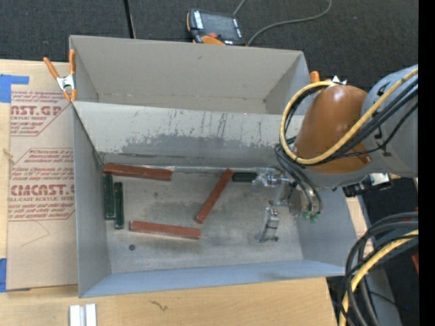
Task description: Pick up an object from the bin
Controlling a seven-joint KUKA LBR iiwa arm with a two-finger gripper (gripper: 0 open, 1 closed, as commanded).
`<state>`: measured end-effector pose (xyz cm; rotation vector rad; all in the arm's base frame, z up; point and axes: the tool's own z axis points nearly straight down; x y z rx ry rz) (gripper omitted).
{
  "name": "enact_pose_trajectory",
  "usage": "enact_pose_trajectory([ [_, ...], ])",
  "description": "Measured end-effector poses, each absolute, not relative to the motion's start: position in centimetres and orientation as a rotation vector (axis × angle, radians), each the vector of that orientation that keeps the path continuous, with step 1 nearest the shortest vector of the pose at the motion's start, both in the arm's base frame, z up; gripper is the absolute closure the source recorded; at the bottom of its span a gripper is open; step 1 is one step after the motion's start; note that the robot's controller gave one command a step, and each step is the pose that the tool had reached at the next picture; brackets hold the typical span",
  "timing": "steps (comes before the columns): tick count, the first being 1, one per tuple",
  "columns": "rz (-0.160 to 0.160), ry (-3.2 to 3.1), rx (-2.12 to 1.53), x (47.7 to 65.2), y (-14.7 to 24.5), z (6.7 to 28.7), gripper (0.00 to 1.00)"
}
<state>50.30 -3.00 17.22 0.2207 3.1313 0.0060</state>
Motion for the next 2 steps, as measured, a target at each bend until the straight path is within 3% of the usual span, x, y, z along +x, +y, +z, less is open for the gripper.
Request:
enact_pose_trajectory([
  [1, 0.002, 3.133, 0.127, 52.6, 4.0, 6.8, 0.00],
  [2, 0.004, 3.137, -0.143, 50.6, 12.2, 7.0, 0.00],
])
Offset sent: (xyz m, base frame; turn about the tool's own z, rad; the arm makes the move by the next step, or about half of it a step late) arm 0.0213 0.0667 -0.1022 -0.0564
